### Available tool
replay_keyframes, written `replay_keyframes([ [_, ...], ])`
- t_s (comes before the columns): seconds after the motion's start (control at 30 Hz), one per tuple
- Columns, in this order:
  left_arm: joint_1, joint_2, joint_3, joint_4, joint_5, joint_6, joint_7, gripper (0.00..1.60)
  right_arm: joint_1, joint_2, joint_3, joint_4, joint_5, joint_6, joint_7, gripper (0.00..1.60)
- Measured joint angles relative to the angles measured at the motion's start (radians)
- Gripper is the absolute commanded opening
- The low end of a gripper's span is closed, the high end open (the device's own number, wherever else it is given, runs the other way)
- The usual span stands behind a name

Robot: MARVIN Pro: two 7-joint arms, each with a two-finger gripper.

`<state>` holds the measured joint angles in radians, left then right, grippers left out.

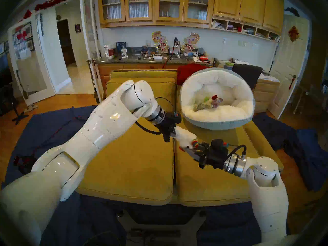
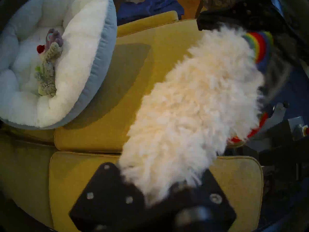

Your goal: Put toys into dog bed

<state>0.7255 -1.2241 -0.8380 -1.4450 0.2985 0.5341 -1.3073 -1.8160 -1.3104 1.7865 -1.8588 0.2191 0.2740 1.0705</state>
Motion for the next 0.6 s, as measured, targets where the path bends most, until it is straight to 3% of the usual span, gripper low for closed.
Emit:
replay_keyframes([
  [0.1,-0.004,0.000,0.001,-0.001,-0.007,0.004,0.003,0.00,-0.001,-0.003,0.006,-0.002,0.001,-0.001,0.002,0.00],
  [0.13,-0.004,0.000,0.001,-0.001,-0.009,0.005,0.004,0.13,-0.001,-0.004,0.008,-0.003,0.001,-0.001,0.002,0.00],
  [0.17,-0.005,0.000,0.002,0.000,-0.012,0.006,0.005,0.74,-0.001,-0.006,0.010,-0.003,0.001,-0.002,0.003,0.00],
  [0.2,-0.007,0.000,0.002,0.000,-0.018,0.006,0.006,1.60,-0.001,-0.007,0.013,-0.004,0.002,-0.002,0.004,0.00],
  [0.6,-0.013,0.028,0.009,-0.010,-0.066,-0.012,-0.008,1.60,-0.007,-0.016,0.034,-0.008,0.002,-0.003,0.012,0.00],
])
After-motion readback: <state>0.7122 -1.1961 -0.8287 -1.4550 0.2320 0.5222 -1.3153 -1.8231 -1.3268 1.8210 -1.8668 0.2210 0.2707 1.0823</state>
